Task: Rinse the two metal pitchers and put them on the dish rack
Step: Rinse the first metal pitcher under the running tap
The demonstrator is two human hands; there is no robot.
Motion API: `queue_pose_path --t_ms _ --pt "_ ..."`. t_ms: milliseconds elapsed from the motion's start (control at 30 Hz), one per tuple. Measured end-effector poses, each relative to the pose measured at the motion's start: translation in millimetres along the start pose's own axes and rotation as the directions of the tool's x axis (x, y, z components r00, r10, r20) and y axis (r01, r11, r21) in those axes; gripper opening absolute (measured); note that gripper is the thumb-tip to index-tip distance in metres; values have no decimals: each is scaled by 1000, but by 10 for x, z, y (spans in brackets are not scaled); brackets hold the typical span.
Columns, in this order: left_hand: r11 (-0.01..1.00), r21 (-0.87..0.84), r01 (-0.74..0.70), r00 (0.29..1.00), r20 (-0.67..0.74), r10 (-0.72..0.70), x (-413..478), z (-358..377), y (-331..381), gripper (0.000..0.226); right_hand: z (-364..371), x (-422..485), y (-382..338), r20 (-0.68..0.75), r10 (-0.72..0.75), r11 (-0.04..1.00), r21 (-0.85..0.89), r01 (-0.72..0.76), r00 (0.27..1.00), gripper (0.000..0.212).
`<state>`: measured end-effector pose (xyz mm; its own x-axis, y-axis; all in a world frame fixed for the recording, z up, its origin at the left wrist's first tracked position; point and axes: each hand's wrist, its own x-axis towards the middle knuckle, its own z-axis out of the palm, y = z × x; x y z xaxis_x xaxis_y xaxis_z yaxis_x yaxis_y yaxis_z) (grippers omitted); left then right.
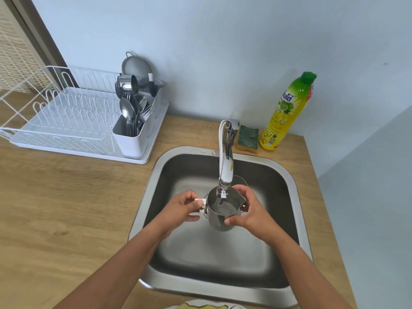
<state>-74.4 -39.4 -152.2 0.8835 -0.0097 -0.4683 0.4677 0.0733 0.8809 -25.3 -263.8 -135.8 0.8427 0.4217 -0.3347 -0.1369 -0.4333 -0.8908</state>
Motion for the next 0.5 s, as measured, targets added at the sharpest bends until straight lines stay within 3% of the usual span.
queue_pose_path --t_ms 200,500 --pt "991 128 -42 996 -72 52 -20 -174 91 10 161 108 -3 59 11 994 105 -17 998 80" --pt "990 139 -41 995 -80 53 48 -134 114 10 129 157 2 75 36 993 109 -44 997 81"
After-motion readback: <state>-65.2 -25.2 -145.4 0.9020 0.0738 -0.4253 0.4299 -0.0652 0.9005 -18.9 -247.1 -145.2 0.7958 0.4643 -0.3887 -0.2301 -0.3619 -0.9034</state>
